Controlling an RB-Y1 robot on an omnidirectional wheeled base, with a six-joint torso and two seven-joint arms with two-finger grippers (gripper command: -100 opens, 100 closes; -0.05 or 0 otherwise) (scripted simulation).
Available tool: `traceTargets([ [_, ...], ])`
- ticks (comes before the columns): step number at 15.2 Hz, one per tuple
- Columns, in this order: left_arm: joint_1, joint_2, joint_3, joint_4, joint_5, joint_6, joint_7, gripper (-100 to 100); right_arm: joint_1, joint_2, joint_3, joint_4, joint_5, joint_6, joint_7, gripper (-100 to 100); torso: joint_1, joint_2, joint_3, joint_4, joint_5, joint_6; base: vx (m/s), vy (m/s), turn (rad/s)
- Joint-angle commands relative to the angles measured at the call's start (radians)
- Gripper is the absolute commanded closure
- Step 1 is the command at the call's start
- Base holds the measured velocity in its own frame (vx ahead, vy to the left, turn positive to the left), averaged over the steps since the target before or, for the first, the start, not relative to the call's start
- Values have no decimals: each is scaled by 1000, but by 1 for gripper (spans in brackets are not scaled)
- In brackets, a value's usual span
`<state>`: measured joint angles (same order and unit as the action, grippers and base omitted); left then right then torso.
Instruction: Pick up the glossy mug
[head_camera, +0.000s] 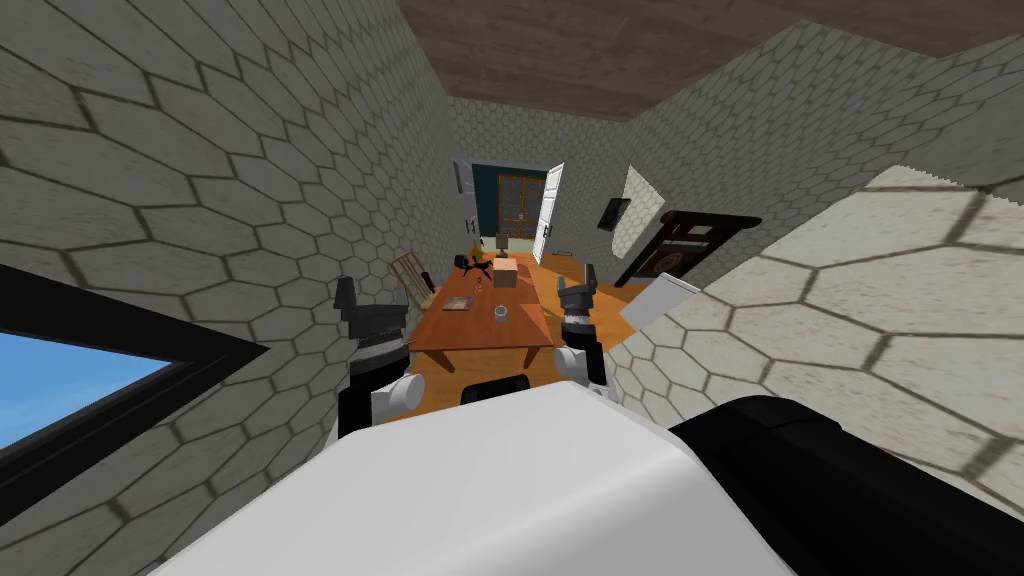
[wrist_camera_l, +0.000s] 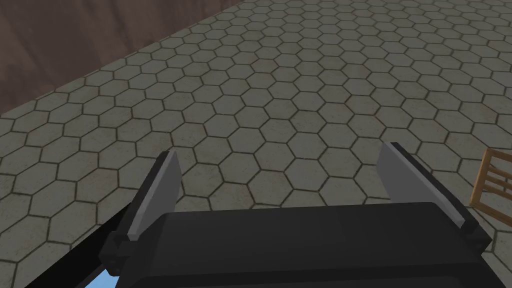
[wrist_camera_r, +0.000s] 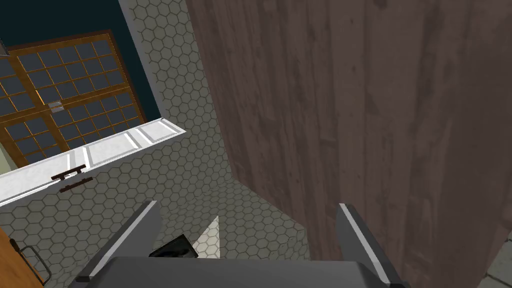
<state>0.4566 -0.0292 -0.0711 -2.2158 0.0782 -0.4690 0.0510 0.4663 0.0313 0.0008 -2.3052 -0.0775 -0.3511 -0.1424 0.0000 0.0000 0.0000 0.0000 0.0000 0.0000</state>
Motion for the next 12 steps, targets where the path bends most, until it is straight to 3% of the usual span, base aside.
traceTargets([
  [1, 0, 0, 0, 0, 0, 0, 0, 0, 2, -47, 3, 13, 10, -1, 1, -100, 0, 0, 0, 0, 0, 0, -18, 4, 49],
  [4, 0, 0, 0, 0, 0, 0, 0, 0, 3, -83, 6, 27, 21, -3, 1, -100, 1, 2, 1, 0, 0, 0, -36, 15, 58],
  [12, 0, 0, 0, 0, 0, 0, 0, 0, 12, -260, 26, 123, 92, -13, 7, -100, 1, 4, 2, 1, 0, 0, -49, 22, 109],
])
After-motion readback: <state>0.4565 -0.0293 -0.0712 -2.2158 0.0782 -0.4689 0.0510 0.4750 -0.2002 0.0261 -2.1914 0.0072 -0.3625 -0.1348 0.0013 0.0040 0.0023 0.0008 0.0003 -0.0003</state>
